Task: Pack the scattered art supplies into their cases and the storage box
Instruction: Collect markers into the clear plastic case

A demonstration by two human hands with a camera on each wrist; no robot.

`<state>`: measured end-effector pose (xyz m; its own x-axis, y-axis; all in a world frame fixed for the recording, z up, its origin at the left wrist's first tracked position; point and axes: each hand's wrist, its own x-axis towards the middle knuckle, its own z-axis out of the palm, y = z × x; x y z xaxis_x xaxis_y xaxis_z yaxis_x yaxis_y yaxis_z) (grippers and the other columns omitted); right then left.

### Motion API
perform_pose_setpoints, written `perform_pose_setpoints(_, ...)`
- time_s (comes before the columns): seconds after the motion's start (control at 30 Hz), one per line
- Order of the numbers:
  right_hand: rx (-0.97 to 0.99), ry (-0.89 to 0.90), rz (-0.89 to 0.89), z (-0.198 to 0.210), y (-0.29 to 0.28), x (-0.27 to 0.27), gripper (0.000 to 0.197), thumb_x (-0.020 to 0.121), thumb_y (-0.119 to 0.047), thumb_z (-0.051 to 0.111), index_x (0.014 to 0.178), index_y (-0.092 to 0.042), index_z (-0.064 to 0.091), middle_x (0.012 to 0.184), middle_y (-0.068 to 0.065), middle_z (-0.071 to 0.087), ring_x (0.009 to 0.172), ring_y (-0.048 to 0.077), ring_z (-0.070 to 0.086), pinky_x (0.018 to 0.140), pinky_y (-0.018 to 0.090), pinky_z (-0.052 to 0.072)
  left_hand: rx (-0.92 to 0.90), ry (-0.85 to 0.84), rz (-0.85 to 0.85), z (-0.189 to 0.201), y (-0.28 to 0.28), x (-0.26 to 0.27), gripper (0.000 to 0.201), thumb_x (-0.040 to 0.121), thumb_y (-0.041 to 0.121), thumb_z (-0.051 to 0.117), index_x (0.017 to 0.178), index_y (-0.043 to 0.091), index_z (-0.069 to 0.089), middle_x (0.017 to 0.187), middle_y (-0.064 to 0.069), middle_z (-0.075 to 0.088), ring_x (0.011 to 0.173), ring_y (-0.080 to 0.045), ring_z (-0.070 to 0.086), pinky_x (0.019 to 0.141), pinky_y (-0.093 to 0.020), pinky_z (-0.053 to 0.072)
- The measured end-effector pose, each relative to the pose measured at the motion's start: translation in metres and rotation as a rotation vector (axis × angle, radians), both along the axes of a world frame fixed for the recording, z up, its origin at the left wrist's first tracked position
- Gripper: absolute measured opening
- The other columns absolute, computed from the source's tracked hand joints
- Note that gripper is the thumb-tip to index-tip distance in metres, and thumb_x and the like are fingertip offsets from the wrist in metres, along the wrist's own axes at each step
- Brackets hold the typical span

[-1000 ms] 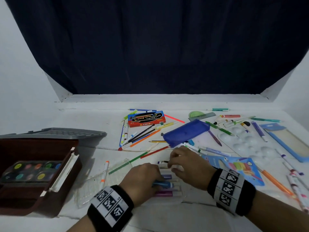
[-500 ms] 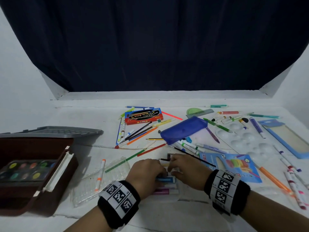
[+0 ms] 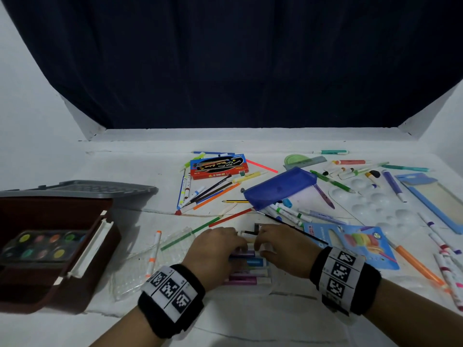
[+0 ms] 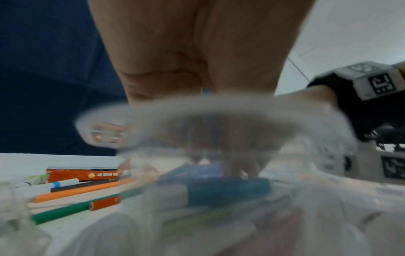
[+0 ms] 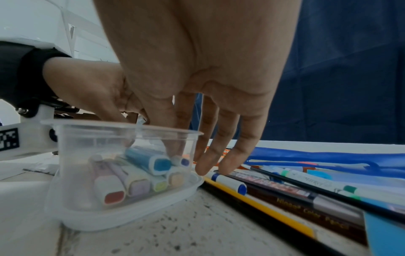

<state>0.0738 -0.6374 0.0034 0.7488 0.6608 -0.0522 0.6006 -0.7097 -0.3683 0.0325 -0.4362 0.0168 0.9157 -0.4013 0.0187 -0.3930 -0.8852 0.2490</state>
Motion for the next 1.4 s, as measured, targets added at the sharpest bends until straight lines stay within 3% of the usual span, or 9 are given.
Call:
perform_pose_setpoints(0.2,-0.003,0.048,0.017,0.000,-0.004,0.004,0.020,0.094,-0.033,0.056,0.110,-0.026,0.066,0.113,-0.007,0.059,0.103,0.011,0.054,0.093,0.031,0.045,-0.110,-0.117,0.125,-0.007,0.043,-0.004,0.038,0.081,0.037,0.075,0.118,0.033,0.067,0.109,0.012,0.061,0.102,-0.010,0.054,0.086,-0.029,0.047)
perform_pose_setpoints(0.47,0.166,-0.044,-0.070,0.028,0.013,0.043,0.019,0.095,-0.036,0.054,0.093,-0.023,0.068,0.089,-0.008,0.062,0.080,0.007,0.056,0.076,0.031,0.051,-0.309,0.022,0.130,-0.019,0.066,-0.001,0.031,0.089,0.029,0.070,0.119,0.037,0.066,0.105,0.021,0.066,0.084,0.003,0.059,0.082,-0.026,0.052)
perform_pose_setpoints(0.57,0.115,-0.082,-0.090,0.033,0.020,0.080,0.017,0.096,-0.031,0.053,0.098,-0.021,0.066,0.094,-0.006,0.064,0.087,0.012,0.058,0.078,0.034,0.051,-0.334,0.038,0.132,-0.023,0.071,0.004,0.026,0.093,0.029,0.064,0.117,0.039,0.067,0.108,0.022,0.067,0.088,0.003,0.061,0.082,-0.023,0.051)
perform_pose_setpoints(0.77,-0.187,-0.101,-0.071,0.019,0.039,0.161,0.033,0.097,-0.019,0.044,0.127,-0.016,0.056,0.130,0.004,0.057,0.115,0.023,0.054,0.094,0.037,0.047,-0.380,0.109,0.131,-0.020,0.075,0.011,0.029,0.097,0.018,0.058,0.111,0.040,0.071,0.107,0.022,0.069,0.088,0.007,0.060,0.076,-0.005,0.041)
perform_pose_setpoints(0.93,-0.338,-0.074,-0.047,0.006,0.055,0.202,0.028,0.096,-0.013,0.044,0.121,-0.013,0.056,0.126,0.007,0.059,0.107,0.023,0.058,0.087,0.032,0.048,-0.399,0.167,0.145,-0.013,0.079,0.015,0.044,0.094,0.003,0.053,0.106,0.041,0.072,0.094,0.020,0.066,0.077,0.005,0.059,0.069,-0.009,0.042)
perform_pose_setpoints(1.07,-0.423,-0.122,-0.009,-0.004,0.060,0.215,0.033,0.093,-0.012,0.048,0.125,-0.014,0.055,0.128,0.006,0.058,0.113,0.024,0.057,0.093,0.034,0.049,-0.403,0.204,0.142,-0.012,0.080,0.019,0.058,0.088,-0.009,0.045,0.104,0.040,0.072,0.093,0.014,0.067,0.074,-0.001,0.061,0.067,-0.011,0.043)
perform_pose_setpoints(1.2,-0.435,-0.213,0.028,-0.008,0.060,0.215,0.027,0.092,-0.012,0.051,0.119,-0.017,0.058,0.124,0.004,0.058,0.111,0.024,0.058,0.089,0.035,0.051,-0.396,0.234,0.111,-0.009,0.080,0.027,0.054,0.092,-0.005,0.045,0.103,0.041,0.071,0.093,0.015,0.068,0.077,0.000,0.062,0.069,-0.012,0.044)
perform_pose_setpoints(1.3,-0.439,-0.246,0.034,-0.004,0.059,0.207,0.022,0.094,-0.016,0.051,0.114,-0.018,0.057,0.121,0.003,0.059,0.109,0.024,0.059,0.084,0.034,0.049,-0.370,0.272,0.101,-0.006,0.081,0.033,0.052,0.092,-0.002,0.043,0.100,0.042,0.071,0.089,0.020,0.065,0.075,0.000,0.060,0.072,-0.024,0.048)
perform_pose_setpoints(1.4,-0.399,-0.261,0.034,0.000,0.056,0.198,0.028,0.092,-0.011,0.049,0.117,-0.020,0.054,0.121,0.002,0.060,0.108,0.024,0.059,0.079,0.032,0.043,-0.354,0.278,0.068,-0.001,0.081,0.041,0.045,0.093,0.001,0.049,0.098,0.038,0.073,0.086,0.023,0.063,0.075,0.003,0.059,0.069,-0.014,0.042)
